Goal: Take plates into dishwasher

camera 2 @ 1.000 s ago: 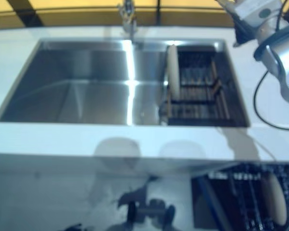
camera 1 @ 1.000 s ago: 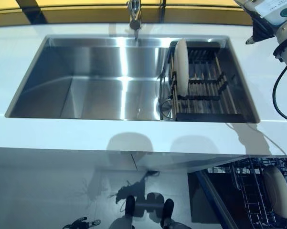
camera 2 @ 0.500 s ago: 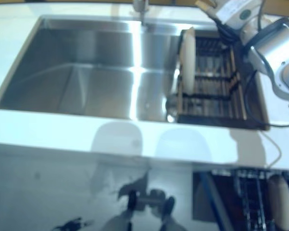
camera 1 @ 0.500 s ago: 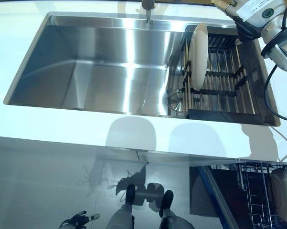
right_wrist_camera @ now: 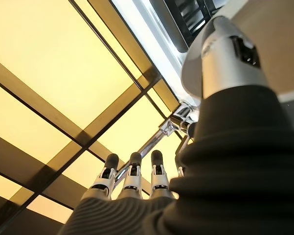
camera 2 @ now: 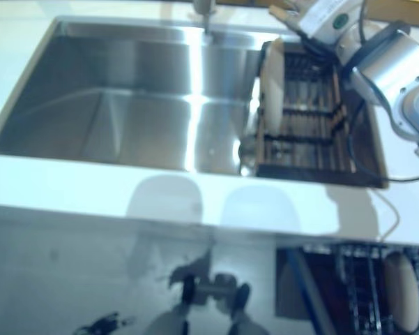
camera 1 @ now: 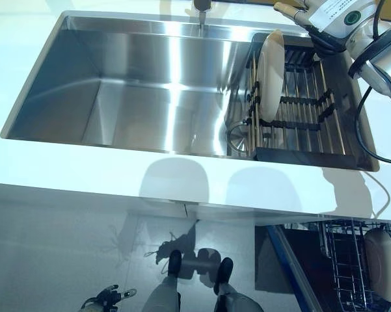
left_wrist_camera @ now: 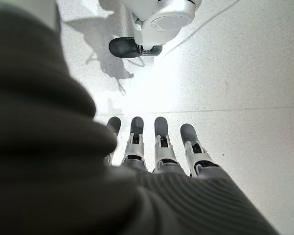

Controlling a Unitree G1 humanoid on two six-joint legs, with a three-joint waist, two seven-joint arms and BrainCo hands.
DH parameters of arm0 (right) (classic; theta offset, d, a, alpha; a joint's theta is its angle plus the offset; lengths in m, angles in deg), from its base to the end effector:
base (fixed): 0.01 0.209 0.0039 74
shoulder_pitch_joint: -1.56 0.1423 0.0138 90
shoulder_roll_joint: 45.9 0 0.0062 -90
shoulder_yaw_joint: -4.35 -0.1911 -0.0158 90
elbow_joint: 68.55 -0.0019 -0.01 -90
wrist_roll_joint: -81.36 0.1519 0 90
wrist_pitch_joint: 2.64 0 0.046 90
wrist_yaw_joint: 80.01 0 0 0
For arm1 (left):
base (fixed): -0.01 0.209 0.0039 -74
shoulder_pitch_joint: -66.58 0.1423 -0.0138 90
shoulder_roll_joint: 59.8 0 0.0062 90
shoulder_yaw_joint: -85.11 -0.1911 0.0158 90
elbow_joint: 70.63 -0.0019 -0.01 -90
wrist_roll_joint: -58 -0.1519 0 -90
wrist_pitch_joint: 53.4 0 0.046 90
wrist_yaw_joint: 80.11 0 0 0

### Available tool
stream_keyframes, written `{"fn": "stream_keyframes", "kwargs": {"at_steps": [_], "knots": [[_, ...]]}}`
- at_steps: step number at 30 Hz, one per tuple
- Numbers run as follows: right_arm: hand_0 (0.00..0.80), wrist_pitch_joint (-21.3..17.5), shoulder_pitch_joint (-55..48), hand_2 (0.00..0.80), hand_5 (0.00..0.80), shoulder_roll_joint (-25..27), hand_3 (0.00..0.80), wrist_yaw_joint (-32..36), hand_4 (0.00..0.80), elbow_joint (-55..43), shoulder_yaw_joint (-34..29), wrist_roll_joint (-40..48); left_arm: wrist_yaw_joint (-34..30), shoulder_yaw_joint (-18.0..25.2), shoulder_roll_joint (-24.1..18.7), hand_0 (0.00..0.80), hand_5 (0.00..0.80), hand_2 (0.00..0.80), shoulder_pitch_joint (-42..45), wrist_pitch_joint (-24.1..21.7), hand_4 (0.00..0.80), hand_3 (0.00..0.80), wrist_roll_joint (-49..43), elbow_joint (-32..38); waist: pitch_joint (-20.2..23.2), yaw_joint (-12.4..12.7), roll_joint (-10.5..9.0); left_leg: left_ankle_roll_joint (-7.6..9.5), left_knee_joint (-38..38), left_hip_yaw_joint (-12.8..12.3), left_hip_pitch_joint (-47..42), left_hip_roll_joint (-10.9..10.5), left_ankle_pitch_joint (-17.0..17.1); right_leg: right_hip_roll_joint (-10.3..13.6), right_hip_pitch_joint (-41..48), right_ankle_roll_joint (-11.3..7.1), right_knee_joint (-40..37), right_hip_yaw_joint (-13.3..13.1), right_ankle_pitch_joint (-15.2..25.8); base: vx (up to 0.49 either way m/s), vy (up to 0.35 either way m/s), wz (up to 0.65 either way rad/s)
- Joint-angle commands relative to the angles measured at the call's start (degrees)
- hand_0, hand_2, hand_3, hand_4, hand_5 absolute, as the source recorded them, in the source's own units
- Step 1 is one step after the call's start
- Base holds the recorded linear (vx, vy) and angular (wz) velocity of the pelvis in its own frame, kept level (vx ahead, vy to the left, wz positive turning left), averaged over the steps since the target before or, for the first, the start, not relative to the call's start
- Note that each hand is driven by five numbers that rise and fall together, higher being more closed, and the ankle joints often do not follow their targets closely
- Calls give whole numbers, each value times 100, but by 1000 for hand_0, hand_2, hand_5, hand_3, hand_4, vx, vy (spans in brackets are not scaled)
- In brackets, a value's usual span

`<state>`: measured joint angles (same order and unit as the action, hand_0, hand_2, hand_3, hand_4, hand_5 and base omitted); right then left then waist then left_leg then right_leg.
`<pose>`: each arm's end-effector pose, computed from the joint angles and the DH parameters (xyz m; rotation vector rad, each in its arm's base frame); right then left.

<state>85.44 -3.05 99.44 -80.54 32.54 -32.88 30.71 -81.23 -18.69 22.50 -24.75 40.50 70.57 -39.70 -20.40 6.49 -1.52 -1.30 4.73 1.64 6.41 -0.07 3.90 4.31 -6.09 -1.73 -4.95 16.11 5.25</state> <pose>0.2933 -0.2093 0.3769 -2.3559 -0.7792 -0.3326 0.1162 0.2711 -0.1063 0.2890 1.0937 0.1022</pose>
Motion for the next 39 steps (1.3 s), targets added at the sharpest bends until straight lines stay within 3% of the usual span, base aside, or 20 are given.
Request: {"fn": "stream_keyframes", "kwargs": {"at_steps": [1, 21, 31, 39], "knots": [[0, 19, 702, 0, 0, 104, 0, -29, 0, -151, 403, -16, 38, 60, -286, 0, 0, 0, 160, -57, 0, 0, 38, -47, 160, 69, -165, 187, 27, -63, 52, -108, -389, -52, 256, -311, -5, -69, -471, 0, 0, 0], [0, -102, 662, 0, 0, -5, 0, 221, 0, -391, 428, 160, 126, 260, -219, 0, 0, 0, 215, -83, 0, 0, 347, 16, 71, 147, -140, 201, 27, -39, 124, -128, -387, -45, 215, -282, -5, -10, -494, 0, 0, 0], [0, -295, 498, 0, 0, 96, 0, 428, 0, -442, 508, 67, 118, 333, -255, 0, 0, 0, 250, -190, 0, 0, 359, 29, 37, 151, -156, 214, 27, -57, 149, -125, -391, -40, 190, -284, -5, 5, -489, 0, 0, 0], [0, -665, 339, 0, 0, 139, 0, 439, 0, -356, 461, -429, 53, 318, -293, 0, 0, 0, 216, -258, 0, 0, 380, 99, -1, 129, -153, 219, 27, -67, 169, -122, -393, -44, 158, -285, -5, -11, -477, 0, 0, 0]]}}
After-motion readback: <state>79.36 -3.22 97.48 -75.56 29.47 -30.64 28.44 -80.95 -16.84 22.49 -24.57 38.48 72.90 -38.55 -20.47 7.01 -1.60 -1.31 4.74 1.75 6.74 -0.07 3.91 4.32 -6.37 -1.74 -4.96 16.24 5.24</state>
